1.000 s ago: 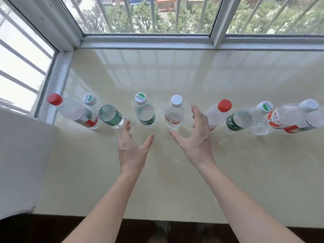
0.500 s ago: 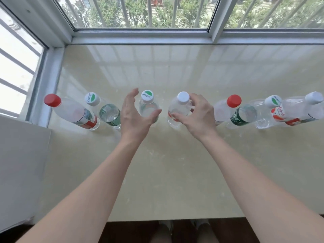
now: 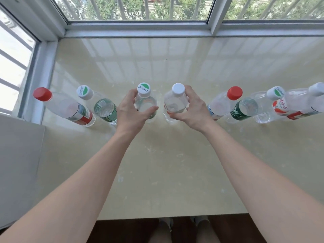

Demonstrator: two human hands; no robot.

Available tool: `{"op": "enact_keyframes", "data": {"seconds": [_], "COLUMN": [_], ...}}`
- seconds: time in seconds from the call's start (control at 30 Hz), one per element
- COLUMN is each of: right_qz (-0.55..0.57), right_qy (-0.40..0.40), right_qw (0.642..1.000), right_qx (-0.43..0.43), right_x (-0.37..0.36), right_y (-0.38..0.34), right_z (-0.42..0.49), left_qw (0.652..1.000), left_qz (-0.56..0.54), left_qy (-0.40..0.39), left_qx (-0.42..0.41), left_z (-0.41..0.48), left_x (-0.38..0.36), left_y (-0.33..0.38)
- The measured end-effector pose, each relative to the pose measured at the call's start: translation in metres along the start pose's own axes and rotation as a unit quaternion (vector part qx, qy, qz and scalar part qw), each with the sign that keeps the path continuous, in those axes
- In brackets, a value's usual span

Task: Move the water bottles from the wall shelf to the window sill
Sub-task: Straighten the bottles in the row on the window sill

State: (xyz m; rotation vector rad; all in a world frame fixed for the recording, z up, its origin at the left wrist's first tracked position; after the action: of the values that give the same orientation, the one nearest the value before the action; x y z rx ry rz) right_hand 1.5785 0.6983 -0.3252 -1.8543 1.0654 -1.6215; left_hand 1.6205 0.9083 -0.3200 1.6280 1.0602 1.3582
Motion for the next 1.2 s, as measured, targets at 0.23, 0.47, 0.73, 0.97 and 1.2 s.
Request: {"op": "enact_keyframes", "data": {"seconds": [0.23,0.47,0.73,0.97,1.2], "right_qz": [-0.001,-0.033,-0.005,0.005,-0.03], "right_qy": [0.098,0.136,0.114,0.107,0.108], "right_qw": [0.995,0.99,0.993,0.991,0.991], "right_qx": [-0.013,-0.013,-0.026,-0.076,-0.072], "right_x": [-0.004,0.003,-0.003,-0.015,-0.013], "right_y": [0.002,0.011,0.017,0.032,0.033], "right_z": [-0.001,-0.002,-0.006,-0.004,-0.003], "left_qw": [1.0,0.999,0.999,0.999,0.999], "left_qz": [-0.012,0.018,0.026,0.021,0.015], "left_qy": [-0.016,-0.048,-0.045,-0.044,-0.045], "left_qx": [0.012,0.016,0.013,0.007,0.008], "left_z": [0.0,0.007,0.004,0.003,0.002], "left_x": [-0.003,-0.011,-0.012,-0.014,-0.016], "left_y": [-0.006,-0.02,-0.026,-0.03,-0.036]}}
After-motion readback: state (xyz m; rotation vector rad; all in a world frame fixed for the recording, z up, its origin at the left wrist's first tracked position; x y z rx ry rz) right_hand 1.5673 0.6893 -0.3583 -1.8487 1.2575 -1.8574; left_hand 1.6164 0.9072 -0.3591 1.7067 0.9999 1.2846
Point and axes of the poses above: each hand's wrist, its own z-axis towards the middle knuckle, its own x-axis out of the back of the hand, y = z × x, the point moved 9 cm from there along z, towards the middle knuckle, and after that the axes turned 10 degrees about -z, right-handed, at the moved point
